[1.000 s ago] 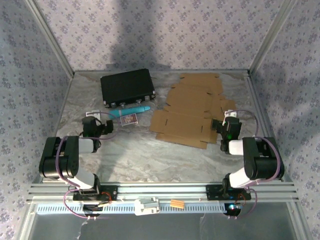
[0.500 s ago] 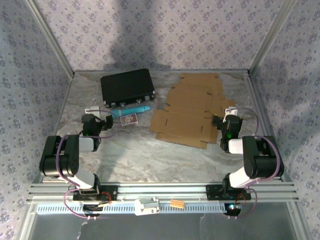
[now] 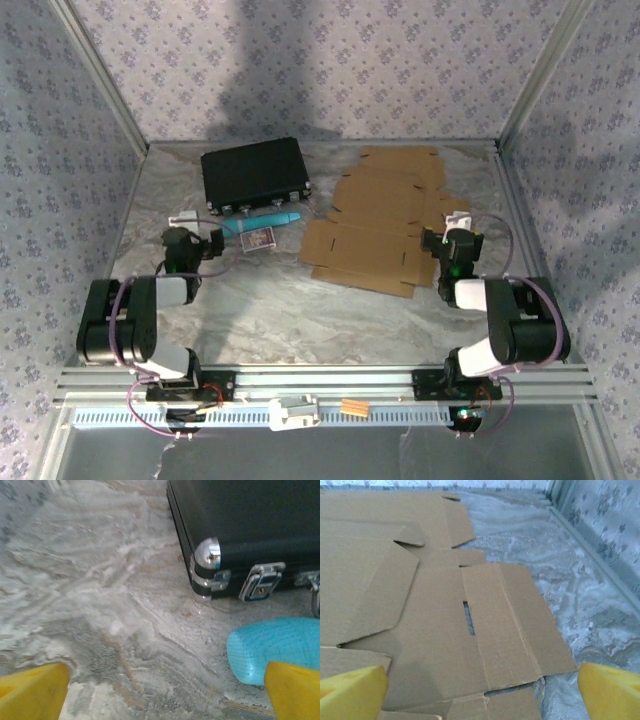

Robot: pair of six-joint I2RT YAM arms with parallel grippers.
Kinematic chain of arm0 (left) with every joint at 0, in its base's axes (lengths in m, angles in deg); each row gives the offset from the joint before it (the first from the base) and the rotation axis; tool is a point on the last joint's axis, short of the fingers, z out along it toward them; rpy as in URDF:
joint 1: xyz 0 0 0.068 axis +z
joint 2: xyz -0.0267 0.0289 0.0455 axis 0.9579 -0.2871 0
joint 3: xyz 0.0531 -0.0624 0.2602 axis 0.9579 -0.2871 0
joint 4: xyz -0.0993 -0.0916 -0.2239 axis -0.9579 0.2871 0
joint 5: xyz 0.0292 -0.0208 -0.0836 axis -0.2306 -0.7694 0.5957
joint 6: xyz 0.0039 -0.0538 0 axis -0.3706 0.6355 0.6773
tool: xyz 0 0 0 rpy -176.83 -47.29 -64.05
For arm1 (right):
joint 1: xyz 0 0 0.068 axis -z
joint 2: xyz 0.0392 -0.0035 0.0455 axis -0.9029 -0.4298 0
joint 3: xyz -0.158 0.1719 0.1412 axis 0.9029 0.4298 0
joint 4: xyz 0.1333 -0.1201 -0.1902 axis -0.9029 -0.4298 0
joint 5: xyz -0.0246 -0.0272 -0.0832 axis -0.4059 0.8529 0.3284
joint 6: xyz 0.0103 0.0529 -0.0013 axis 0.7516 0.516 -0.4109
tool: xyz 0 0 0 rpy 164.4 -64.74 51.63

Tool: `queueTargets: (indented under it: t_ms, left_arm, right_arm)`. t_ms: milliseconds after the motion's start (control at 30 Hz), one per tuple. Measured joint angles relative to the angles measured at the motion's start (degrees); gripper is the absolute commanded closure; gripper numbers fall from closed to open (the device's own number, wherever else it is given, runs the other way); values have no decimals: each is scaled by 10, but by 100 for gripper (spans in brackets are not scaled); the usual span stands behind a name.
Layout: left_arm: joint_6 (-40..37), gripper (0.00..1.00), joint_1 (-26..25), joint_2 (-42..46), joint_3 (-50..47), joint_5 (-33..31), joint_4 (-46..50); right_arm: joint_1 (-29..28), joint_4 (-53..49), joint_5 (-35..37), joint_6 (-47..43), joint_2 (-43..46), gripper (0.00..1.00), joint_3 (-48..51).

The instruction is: Fold the paper box

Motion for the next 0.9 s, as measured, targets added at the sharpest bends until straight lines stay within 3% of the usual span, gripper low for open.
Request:
queueTargets:
  t_ms: [167, 233, 300, 367, 433, 467, 533, 633, 800, 900]
  left_arm:
    - [-5, 0, -63, 157, 16, -115, 29]
    - [10, 0, -95, 183, 85, -174, 79]
    - [88, 0, -104, 177, 216, -194, 220]
    - [195, 1, -83, 151, 364, -182, 349]
    - [299, 10, -34, 132, 457, -109, 404]
    - [333, 10, -20, 118, 478, -86, 427]
    - [388, 21, -33, 90, 513, -52, 490]
    - [418, 42, -145, 12, 558, -13, 577]
    - [424, 62, -321, -133, 560, 52, 667]
    - [420, 66, -355, -202, 568, 87, 697]
  right_arm:
    - [-58, -89, 86, -23, 139, 1, -52]
    - [-72, -181, 120, -15, 169, 1, -162]
    - [-67, -323, 123, 55, 163, 1, -328]
    - [-33, -475, 103, 167, 133, 1, -513]
    - [28, -575, 47, 265, 113, 17, -638]
    - [52, -602, 19, 296, 113, 19, -655]
    - [69, -674, -17, 354, 124, 19, -647]
    - [10, -753, -84, 419, 134, 25, -576]
    - [-57, -782, -226, 498, 132, 31, -344]
    - [-41, -784, -288, 524, 132, 32, -243]
